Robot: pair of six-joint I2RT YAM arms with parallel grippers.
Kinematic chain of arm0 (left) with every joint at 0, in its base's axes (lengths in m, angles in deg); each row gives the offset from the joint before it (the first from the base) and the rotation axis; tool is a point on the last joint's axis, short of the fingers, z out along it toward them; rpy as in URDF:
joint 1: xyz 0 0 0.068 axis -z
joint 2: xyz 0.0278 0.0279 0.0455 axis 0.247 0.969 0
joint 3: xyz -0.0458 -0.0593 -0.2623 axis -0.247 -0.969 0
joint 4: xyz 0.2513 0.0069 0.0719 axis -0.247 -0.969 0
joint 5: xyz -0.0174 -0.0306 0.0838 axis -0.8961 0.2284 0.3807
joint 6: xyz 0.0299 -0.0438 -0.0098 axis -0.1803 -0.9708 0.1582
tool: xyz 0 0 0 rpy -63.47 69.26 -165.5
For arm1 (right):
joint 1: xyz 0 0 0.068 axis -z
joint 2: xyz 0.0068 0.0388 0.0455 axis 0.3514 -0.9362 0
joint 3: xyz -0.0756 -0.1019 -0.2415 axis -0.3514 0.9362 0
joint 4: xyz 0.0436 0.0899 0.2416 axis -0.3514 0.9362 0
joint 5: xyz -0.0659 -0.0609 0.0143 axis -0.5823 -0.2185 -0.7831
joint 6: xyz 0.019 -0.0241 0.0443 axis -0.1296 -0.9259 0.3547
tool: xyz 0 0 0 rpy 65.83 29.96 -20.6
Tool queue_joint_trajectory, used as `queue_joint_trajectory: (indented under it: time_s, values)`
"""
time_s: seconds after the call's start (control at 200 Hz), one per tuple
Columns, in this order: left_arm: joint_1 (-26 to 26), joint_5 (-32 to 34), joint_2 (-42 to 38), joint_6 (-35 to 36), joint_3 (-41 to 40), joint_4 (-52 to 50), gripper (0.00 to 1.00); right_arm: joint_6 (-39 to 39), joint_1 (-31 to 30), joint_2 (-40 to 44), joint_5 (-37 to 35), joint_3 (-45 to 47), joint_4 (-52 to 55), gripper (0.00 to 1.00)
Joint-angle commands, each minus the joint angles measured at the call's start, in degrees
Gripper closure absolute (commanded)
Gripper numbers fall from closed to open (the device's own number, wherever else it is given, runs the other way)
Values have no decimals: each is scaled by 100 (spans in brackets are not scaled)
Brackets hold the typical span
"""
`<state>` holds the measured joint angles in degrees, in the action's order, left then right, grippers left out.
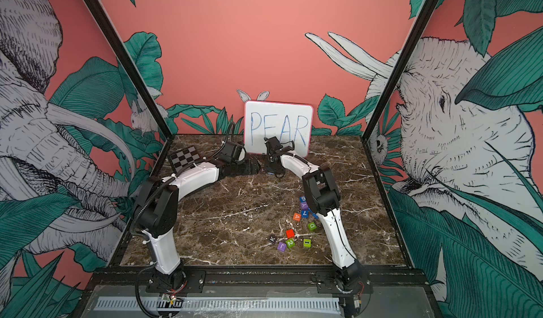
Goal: Spell the uppercase word “pear” with letter blocks
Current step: Place the letter block at the center of the board.
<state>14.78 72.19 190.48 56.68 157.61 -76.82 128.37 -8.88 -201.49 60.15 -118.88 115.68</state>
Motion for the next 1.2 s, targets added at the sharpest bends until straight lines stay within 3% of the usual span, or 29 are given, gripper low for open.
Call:
queue_joint_trajectory:
  time_s: [0.0, 0.63, 0.94, 1.195]
  values:
    - [-29, 14, -367, -69, -87, 50, 1, 105, 27, -152, -19, 45, -56, 65]
    - [-25, 19, -488, -97, -182, 72, 1, 158, 27, -47, 26, 71, -39, 59]
    - [-12, -21, -585, -79, -233, 92, 1, 121, 22, 394, 7, 171, 6, 55]
    - [32, -50, -899, -26, -589, -14, 1, -366, -52, 1158, 39, 847, -158, 49]
